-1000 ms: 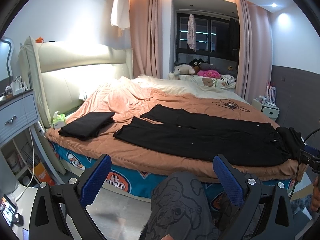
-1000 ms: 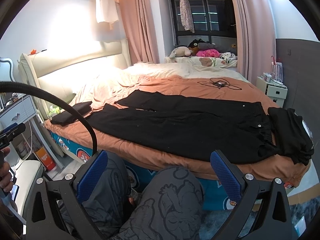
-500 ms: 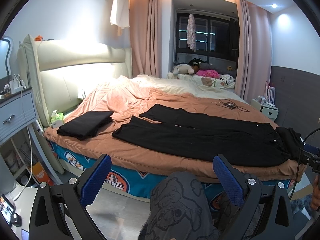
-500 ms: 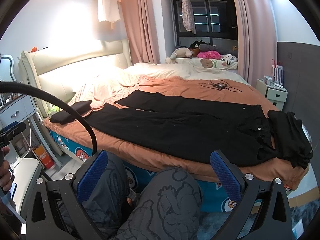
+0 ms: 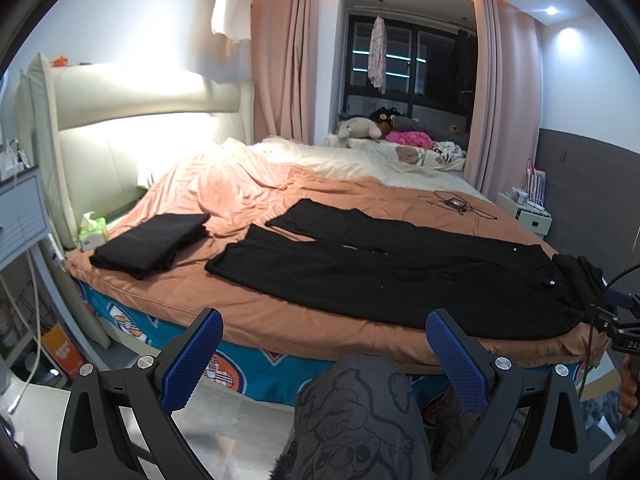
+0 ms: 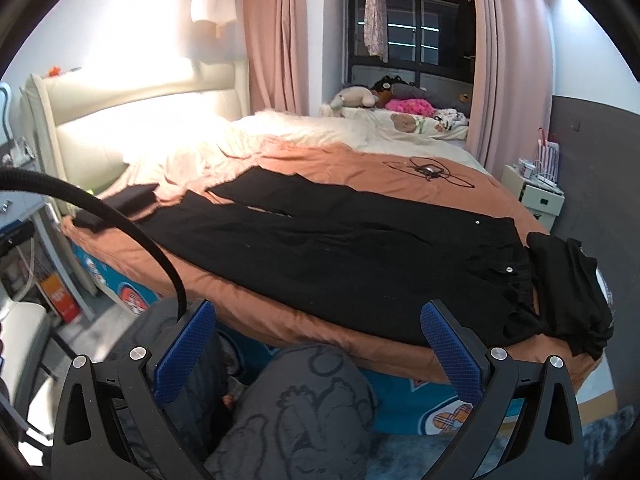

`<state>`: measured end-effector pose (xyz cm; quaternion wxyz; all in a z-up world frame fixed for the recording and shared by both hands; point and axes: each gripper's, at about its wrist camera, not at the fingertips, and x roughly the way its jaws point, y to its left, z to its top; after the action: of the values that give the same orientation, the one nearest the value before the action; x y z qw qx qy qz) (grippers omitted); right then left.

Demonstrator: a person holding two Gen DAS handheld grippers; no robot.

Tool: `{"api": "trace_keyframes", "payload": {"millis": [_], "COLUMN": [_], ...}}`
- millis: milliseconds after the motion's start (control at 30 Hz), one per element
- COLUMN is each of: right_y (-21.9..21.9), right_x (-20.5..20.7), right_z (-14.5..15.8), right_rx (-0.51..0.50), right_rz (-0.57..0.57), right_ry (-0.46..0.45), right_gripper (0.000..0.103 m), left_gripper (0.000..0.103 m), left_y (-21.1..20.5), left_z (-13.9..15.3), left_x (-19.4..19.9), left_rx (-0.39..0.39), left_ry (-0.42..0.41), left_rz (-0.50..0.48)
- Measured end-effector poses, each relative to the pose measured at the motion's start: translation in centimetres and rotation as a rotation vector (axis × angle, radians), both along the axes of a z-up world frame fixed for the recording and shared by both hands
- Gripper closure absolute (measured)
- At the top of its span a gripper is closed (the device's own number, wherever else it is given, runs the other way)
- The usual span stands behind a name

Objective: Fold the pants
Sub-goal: 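Move both tools down toward the black trousers' waistband and leg hems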

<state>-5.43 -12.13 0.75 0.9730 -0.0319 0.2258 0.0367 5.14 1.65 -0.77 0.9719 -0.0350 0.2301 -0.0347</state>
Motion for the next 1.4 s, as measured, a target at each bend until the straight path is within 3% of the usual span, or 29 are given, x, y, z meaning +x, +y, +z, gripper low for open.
{"api": "trace_keyframes", "payload": {"millis": [367,567,667,933,1400], "right_y": [1.1,0.7,0.5,-1.2,-7.5], "right_x": [6.9,10.5,12.0,15.2,15.9], "right_z": [-1.5,-2.8,-3.4,-4.6,-5.8], "right_rx": [-0.039,-0.053,-0.044,0.026,0.204], "right_rz": [-0.056,-0.109,-0.126,-0.180,-0.310], "right_ry": [0.056,0.103,0.130,0.223,0.255], "right_gripper": [0.000,0.000,0.009,0.010,0.010], "left_gripper": [0.001,0.006,0.012,0.019,0.031], "left_y": [0.4,-0.1,-0.2,-0.6,2.2], "left_z": [-3.2,-5.1,-6.0,-8.5,-12.9], "left_x": [7.3,11.0,12.7,17.1,25.0], "left_rx": [-0.040,-0.042,-0.048,-0.070,-0.104], "left_ry": [0.108,0.158,0.189,0.263,0.377], "left_rz": [-0.030,-0.046,-0.051,-0.061,0.013]}}
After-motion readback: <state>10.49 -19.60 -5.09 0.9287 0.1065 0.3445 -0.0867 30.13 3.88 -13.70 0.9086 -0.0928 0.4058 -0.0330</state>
